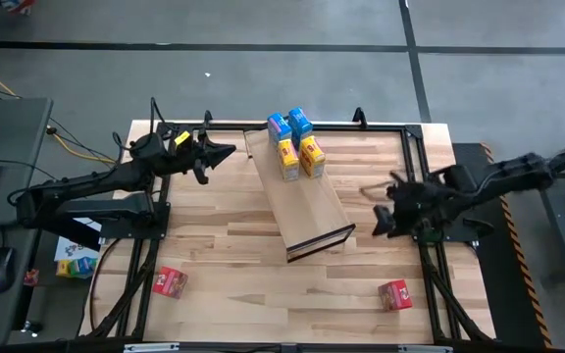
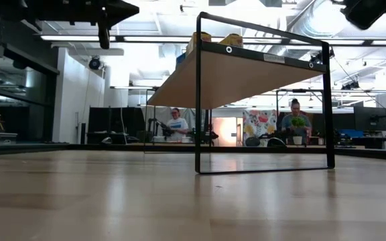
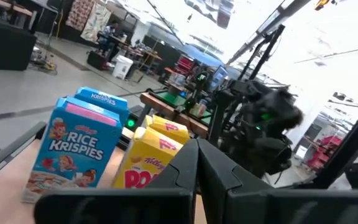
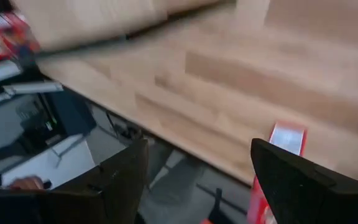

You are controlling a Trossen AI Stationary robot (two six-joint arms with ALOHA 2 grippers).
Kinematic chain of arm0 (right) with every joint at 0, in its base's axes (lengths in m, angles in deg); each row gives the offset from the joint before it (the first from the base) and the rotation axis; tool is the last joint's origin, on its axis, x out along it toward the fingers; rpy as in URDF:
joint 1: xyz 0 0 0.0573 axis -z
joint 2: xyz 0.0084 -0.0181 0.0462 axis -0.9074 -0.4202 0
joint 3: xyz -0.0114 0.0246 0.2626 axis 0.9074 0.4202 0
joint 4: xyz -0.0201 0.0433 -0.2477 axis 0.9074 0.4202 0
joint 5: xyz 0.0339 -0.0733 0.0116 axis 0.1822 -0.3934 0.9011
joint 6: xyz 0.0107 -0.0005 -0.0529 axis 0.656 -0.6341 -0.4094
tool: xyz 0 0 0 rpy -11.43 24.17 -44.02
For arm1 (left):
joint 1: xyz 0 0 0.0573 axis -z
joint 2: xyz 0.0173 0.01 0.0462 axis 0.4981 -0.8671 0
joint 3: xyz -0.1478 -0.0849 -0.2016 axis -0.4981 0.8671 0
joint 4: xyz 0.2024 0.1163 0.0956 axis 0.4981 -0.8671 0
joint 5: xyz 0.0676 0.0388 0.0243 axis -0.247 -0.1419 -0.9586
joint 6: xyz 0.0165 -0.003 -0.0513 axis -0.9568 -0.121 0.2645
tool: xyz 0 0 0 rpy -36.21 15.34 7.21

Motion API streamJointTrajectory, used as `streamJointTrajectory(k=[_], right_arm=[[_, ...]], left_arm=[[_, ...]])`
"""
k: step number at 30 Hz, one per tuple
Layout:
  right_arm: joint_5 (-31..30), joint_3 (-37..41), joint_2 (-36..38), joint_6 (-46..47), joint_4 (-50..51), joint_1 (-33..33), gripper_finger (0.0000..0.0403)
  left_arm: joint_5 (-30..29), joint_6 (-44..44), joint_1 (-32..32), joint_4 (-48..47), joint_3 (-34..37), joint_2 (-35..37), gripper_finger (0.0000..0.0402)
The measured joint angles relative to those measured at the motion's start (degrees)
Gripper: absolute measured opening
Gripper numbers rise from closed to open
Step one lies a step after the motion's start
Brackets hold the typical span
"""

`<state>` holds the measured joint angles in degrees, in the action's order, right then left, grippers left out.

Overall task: Stack cereal on shelf
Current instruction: Put the right red cereal box on the shelf

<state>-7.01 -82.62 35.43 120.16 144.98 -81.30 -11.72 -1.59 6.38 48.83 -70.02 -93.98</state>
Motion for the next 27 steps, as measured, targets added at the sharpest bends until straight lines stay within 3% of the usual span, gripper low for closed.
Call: streamJointTrajectory(k=[6,11,17,27], right_arm=[[-4.50,-4.02,-8.06,15.01,-3.27,-15.58,0.0275],[-9.32,-13.66,-17.59,24.46,6.35,-24.34,0.0275],[-5.05,-25.34,-30.29,32.35,20.82,-30.01,0.0275],[-1.42,-27.67,-40.49,31.47,20.75,-31.57,0.0275]], left_arm=[[0.10,0.15,-0.70,0.04,0.00,-0.02,0.0000],[0.10,0.15,-0.76,0.05,0.00,-0.02,0.0000],[0.08,0.95,-0.76,0.04,0.00,-0.02,0.0000],[0.08,1.67,-0.76,0.07,0.00,-0.02,0.0000]])
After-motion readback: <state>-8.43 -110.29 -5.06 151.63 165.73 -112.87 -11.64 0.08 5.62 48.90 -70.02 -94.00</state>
